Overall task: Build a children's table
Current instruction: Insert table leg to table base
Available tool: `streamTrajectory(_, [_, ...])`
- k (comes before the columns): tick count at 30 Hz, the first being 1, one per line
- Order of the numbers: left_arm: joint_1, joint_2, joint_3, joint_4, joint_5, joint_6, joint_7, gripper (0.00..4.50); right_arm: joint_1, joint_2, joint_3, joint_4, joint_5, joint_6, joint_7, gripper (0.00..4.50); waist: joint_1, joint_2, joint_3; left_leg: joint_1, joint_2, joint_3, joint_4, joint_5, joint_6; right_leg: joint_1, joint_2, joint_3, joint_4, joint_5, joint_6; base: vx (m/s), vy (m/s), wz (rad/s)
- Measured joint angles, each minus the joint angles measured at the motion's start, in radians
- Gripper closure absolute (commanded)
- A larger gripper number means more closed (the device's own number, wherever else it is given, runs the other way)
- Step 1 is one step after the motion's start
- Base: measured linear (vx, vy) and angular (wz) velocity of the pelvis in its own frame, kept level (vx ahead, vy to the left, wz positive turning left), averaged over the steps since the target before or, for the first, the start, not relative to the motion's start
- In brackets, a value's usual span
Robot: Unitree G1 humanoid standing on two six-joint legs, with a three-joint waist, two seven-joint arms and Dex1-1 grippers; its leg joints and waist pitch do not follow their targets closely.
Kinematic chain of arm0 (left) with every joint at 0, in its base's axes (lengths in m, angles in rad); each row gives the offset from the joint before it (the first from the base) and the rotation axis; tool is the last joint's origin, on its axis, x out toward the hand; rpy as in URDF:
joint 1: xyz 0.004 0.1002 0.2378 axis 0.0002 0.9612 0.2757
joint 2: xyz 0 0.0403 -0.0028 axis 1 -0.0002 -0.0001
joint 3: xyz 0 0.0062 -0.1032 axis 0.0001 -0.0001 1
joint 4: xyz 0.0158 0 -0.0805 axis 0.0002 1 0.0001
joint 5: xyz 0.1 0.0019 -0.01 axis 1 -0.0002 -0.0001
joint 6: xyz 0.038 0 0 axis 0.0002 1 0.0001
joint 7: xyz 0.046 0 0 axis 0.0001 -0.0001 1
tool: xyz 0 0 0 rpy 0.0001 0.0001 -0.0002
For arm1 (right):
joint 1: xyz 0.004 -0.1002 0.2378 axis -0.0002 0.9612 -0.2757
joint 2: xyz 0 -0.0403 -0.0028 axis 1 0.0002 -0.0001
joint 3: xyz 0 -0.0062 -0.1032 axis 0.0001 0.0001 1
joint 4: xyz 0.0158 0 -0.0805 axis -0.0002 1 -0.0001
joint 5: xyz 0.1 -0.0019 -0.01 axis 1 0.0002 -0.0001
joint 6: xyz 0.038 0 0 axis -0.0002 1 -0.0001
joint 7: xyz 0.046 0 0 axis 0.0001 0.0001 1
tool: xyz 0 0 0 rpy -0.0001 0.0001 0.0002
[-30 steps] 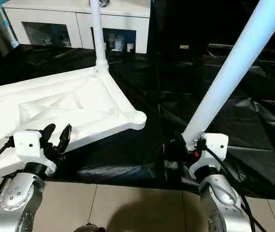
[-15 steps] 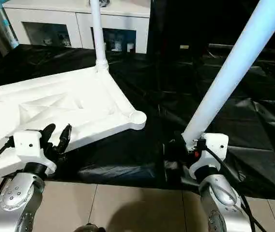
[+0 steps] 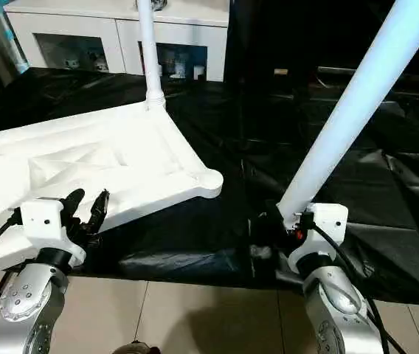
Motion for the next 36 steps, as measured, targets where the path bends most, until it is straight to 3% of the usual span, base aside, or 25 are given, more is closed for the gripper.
streamTrajectory(36, [0.0, 0.0, 0.0, 0.0, 0.0, 0.0, 0.0, 2.0, 0.0, 0.0, 0.0, 0.0, 0.0, 0.0, 0.0, 1.87, 0.0, 0.0, 0.0, 0.0, 0.0, 0.0, 0.0, 0.0, 0.0, 0.0, 0.0, 0.0, 0.0, 0.0, 0.0, 0.0, 0.0, 0.0])
